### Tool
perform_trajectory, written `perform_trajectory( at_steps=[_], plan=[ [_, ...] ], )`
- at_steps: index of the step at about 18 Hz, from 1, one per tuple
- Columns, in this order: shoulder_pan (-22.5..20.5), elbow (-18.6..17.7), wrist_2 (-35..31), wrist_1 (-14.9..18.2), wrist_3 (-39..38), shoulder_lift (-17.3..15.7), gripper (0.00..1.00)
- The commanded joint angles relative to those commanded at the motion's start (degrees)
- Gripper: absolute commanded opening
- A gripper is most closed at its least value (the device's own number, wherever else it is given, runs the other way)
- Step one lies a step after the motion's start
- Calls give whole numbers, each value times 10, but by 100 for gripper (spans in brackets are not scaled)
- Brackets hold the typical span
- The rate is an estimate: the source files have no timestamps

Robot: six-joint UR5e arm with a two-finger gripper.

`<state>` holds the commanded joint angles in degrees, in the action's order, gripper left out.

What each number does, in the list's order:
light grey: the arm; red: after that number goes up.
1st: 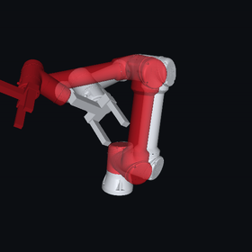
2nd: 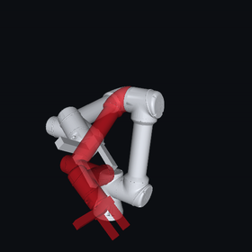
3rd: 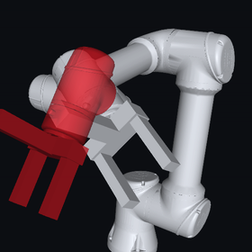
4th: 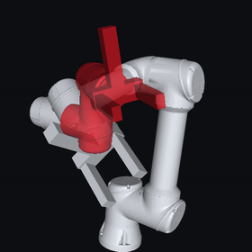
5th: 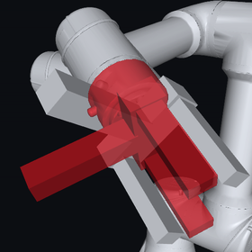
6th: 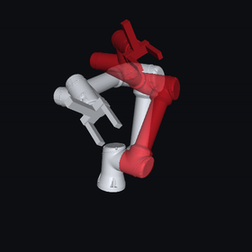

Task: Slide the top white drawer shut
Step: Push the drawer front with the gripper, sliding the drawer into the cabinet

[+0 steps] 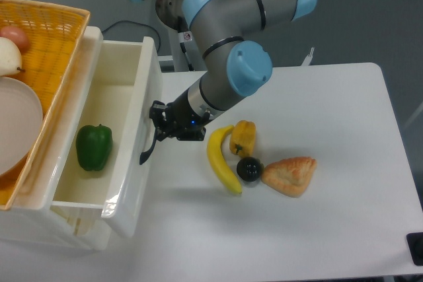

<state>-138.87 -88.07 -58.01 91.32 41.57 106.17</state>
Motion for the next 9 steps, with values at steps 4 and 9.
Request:
perform_trajectory(
  at_steps=[4, 9],
  plan=[
    [12, 0, 3, -3, -8, 1, 10],
    [31, -1, 4, -4, -11, 2, 11]
  ],
)
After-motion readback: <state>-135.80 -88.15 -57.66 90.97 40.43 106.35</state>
